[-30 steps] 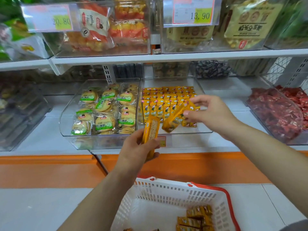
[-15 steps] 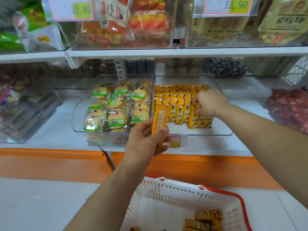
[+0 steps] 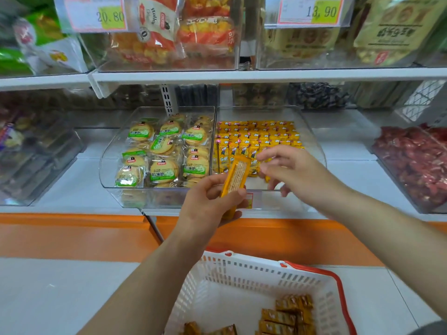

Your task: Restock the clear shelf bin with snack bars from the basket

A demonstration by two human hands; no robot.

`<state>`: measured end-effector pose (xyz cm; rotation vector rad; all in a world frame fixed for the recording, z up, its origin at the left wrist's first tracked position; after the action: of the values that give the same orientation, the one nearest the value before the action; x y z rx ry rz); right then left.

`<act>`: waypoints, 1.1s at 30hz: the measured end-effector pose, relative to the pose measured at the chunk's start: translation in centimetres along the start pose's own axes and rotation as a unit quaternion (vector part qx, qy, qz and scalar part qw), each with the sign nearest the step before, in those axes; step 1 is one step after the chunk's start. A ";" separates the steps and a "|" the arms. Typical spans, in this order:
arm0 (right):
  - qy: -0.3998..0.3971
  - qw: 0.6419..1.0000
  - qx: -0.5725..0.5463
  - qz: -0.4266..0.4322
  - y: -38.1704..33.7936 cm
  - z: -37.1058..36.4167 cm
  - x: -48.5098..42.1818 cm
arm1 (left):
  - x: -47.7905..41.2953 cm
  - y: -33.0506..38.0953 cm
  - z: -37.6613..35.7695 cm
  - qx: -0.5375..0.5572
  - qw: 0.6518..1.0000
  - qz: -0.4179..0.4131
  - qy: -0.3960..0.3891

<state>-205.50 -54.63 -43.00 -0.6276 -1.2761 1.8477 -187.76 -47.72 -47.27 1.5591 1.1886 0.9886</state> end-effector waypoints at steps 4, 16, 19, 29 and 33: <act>-0.022 0.996 -0.072 -0.048 0.5 -2.1 2.7 | 0.5 -1.1 -1.7 -0.058 0.998 0.016 -0.015; -0.061 0.979 -0.195 -0.015 1.8 -1.0 3.5 | 1.1 -2.1 -2.5 -0.071 0.994 0.083 -0.002; -0.056 0.971 -0.230 -0.014 1.8 -0.9 3.4 | 1.0 -1.9 -1.9 -0.071 0.995 0.073 0.003; -0.017 0.982 -0.183 -0.044 2.3 -1.7 2.4 | 0.8 -0.7 -0.5 -0.056 0.995 0.022 0.084; 0.030 0.968 -0.247 0.006 1.9 -1.5 2.0 | 0.4 -0.1 -0.3 -0.085 0.993 -0.004 0.083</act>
<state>-206.10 -52.56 -45.29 -0.9468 -1.7092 1.5054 -187.94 -47.32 -47.23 1.3588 1.1890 1.2020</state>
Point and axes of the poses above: each hand's wrist, its own x-axis away from the middle knuckle, its own z-axis out of the back of the hand, y = z × x, the point moved 4 cm from there along -x, towards the middle knuckle, and after that the axes turned 15 degrees about -y, right-handed, at the moved point
